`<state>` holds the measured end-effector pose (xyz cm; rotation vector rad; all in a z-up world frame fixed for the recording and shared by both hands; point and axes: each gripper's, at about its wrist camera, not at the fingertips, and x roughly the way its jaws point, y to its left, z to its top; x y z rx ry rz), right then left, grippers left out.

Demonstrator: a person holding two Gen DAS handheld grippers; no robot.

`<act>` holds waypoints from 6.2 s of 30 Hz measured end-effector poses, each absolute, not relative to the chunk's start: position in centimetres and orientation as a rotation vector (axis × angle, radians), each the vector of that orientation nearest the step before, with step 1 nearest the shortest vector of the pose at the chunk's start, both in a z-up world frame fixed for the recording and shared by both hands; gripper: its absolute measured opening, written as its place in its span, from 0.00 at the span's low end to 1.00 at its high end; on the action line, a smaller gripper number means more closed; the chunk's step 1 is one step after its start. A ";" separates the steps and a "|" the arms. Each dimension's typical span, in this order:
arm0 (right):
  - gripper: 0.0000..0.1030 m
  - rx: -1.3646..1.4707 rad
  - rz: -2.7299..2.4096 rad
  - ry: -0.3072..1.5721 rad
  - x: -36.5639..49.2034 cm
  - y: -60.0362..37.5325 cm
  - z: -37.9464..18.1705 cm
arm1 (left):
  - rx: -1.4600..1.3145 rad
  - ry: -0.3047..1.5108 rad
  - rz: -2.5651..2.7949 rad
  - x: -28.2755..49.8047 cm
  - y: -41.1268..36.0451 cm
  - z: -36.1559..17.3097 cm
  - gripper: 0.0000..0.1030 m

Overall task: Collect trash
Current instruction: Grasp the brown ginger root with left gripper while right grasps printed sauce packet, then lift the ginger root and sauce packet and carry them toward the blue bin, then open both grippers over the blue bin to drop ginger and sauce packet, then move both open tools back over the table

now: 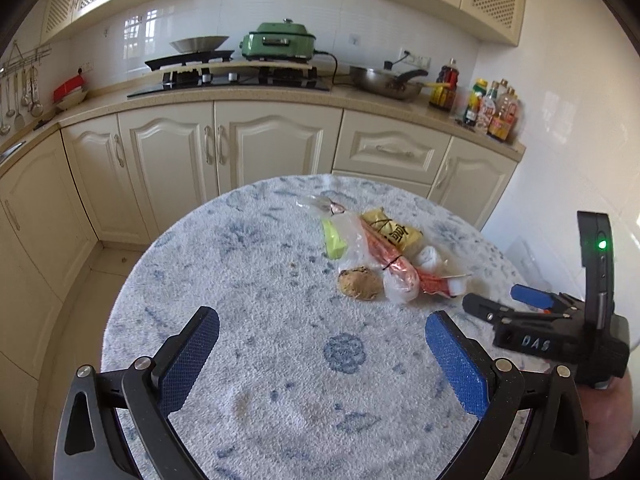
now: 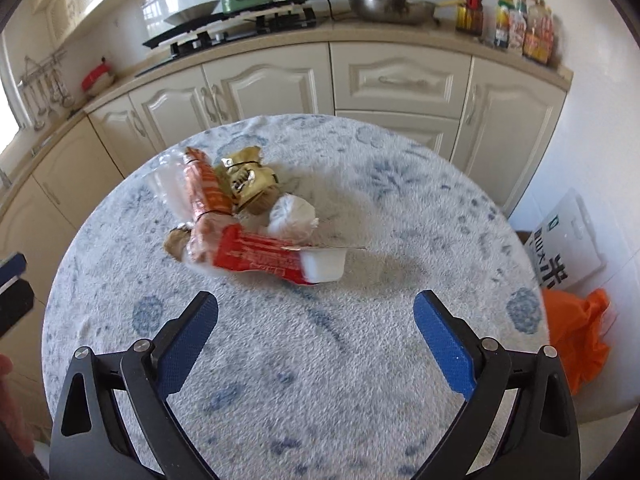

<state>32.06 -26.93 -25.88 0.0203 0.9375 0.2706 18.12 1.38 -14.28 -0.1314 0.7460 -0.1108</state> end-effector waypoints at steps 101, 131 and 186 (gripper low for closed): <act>0.29 0.391 -0.220 0.646 8.4 -58.9 -16.7 | 0.059 0.654 -0.768 11.2 -27.9 -12.2 0.41; 0.31 0.617 -0.300 0.974 12.3 -67.9 -34.8 | 0.302 1.085 -0.872 22.1 -51.4 -27.3 0.51; 1.00 0.226 0.130 0.657 17.7 -36.5 -12.1 | -0.137 0.558 -0.300 5.7 -1.6 -8.0 0.99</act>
